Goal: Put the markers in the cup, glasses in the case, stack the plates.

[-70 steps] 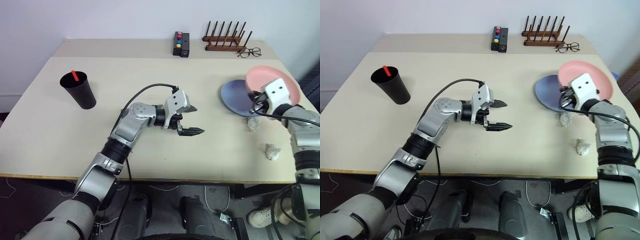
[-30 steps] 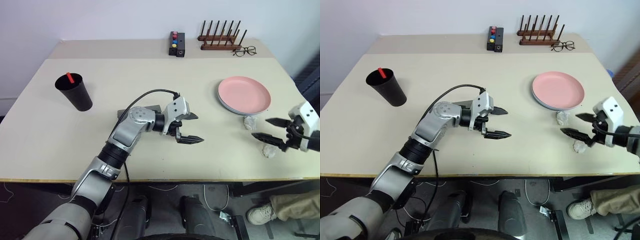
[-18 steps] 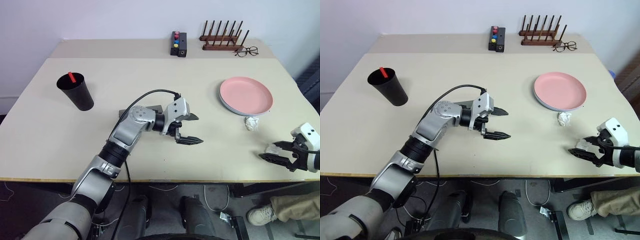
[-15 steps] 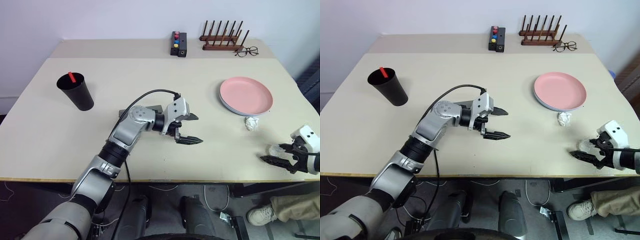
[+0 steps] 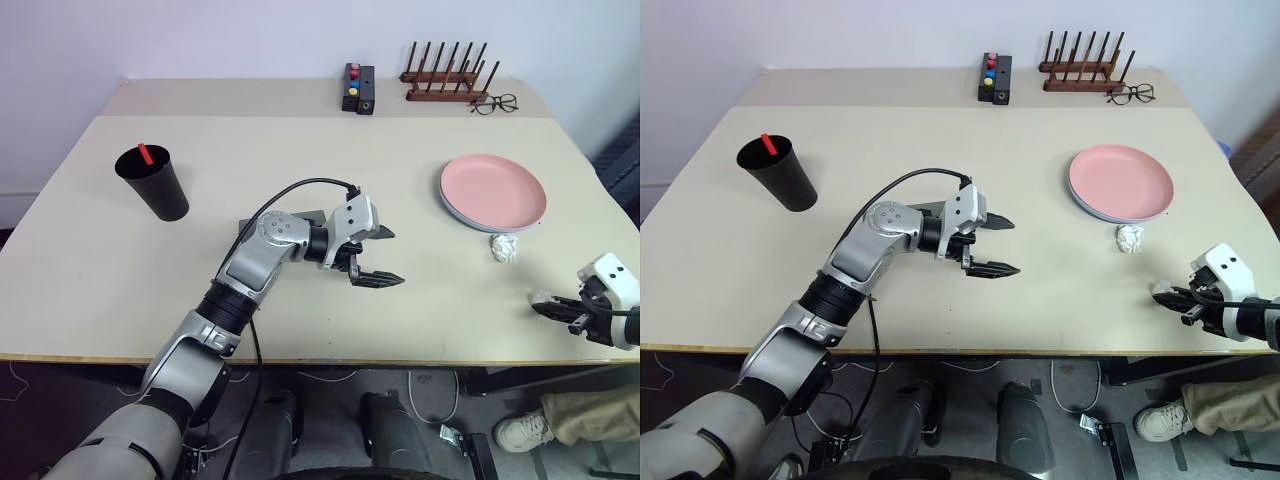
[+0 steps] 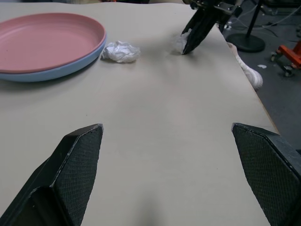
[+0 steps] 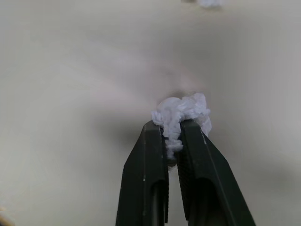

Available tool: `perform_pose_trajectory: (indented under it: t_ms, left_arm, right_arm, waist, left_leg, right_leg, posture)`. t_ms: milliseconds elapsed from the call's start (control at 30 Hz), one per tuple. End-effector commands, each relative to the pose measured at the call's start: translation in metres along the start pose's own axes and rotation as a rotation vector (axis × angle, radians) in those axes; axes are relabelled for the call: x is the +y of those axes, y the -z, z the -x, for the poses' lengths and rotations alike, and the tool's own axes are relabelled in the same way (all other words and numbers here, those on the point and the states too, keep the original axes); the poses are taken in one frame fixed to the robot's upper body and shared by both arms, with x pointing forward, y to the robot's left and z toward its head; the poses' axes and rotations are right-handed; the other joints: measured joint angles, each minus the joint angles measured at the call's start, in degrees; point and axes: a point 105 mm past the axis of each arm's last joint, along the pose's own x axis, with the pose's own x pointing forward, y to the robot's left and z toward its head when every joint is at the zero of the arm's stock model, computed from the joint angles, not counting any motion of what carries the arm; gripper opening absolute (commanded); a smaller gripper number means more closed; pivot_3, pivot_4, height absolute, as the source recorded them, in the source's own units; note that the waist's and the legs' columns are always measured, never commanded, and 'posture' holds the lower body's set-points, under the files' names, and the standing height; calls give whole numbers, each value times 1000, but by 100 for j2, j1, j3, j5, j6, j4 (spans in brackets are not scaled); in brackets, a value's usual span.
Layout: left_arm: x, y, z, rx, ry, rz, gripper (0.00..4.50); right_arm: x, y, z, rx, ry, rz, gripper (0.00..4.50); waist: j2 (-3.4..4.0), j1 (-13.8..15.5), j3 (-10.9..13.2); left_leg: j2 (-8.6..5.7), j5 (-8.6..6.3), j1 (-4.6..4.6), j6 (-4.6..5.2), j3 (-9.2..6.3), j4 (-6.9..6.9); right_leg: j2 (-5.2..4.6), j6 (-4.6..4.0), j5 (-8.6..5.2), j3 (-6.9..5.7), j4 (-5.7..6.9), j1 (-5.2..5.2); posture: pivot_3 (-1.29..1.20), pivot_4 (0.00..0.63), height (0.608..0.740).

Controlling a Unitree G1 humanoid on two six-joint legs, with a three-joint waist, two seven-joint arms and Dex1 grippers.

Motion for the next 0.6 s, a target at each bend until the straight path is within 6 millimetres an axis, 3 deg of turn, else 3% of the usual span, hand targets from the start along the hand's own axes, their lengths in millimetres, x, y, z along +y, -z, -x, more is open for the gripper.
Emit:
perform_pose_trajectory:
  t_ms: [33,133,300,600]
  left_arm:
    - [1,-12,2,-27,-14,-48,4500]
    - [3,-12,2,-32,-29,-42,4500]
    - [4,-9,2,-21,-55,-36,4500]
    - [10,-7,8,-15,-141,-22,4500]
  right_arm:
    - [-13,-35,-3,-170,88,64,144]
    - [-23,-86,-12,-376,180,132,144]
    - [-30,-128,-38,-505,252,185,144]
    - [-35,-151,-81,-526,326,177,144]
  waist:
    - [3,-16,0]
    - [10,-42,1]
    - [7,3,3]
    - [9,-26,3]
  left_leg:
    - [0,0,1,0,0,1]
    - [2,0,2,0,1,-1]
    - [1,1,2,1,-1,-3]
    - [-5,2,1,1,-2,-7]
  right_leg:
    - [0,0,1,0,0,0]
    - [2,-2,3,2,1,-2]
    - [4,-1,4,-1,1,-3]
    - [3,11,12,2,-3,-5]
  posture:
    - [0,150,740]
    - [0,150,740]
    - [0,150,740]
    - [0,150,740]
